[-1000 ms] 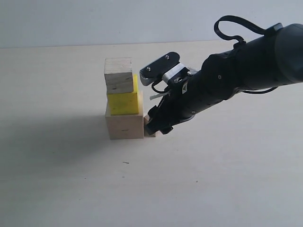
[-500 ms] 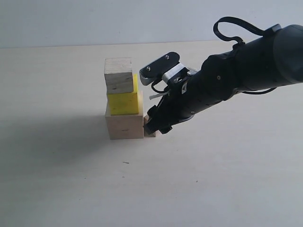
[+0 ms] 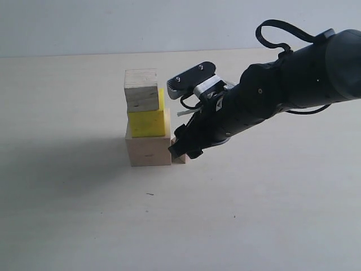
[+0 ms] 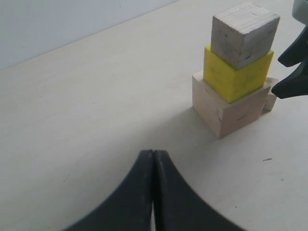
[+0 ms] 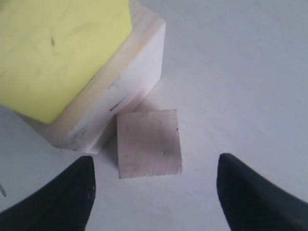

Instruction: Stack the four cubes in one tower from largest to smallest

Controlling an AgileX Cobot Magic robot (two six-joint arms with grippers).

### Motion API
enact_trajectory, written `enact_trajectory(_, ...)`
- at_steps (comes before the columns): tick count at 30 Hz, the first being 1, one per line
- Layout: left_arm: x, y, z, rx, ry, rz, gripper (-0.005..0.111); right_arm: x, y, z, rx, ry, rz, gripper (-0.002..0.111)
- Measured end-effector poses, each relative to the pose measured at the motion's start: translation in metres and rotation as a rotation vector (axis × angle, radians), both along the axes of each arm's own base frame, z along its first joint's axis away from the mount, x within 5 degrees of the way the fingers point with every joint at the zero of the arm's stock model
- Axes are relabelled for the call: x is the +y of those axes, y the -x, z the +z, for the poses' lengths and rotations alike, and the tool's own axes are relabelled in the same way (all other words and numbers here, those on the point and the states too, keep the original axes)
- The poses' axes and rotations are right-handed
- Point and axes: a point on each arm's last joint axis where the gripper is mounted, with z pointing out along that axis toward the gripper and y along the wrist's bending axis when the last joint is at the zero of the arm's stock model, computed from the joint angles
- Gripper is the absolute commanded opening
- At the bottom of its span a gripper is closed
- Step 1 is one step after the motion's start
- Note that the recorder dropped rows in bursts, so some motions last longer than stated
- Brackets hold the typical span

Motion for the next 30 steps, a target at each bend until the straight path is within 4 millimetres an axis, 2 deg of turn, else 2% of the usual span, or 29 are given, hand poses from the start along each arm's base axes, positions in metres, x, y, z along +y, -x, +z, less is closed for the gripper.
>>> enact_trajectory(30, -0.0001, -0.0001, 0.0001, -0.002, 0.001, 0.0, 0.0, -0.0017, 0.0045, -0.0027, 0.055, 0.025, 0.007, 0.068)
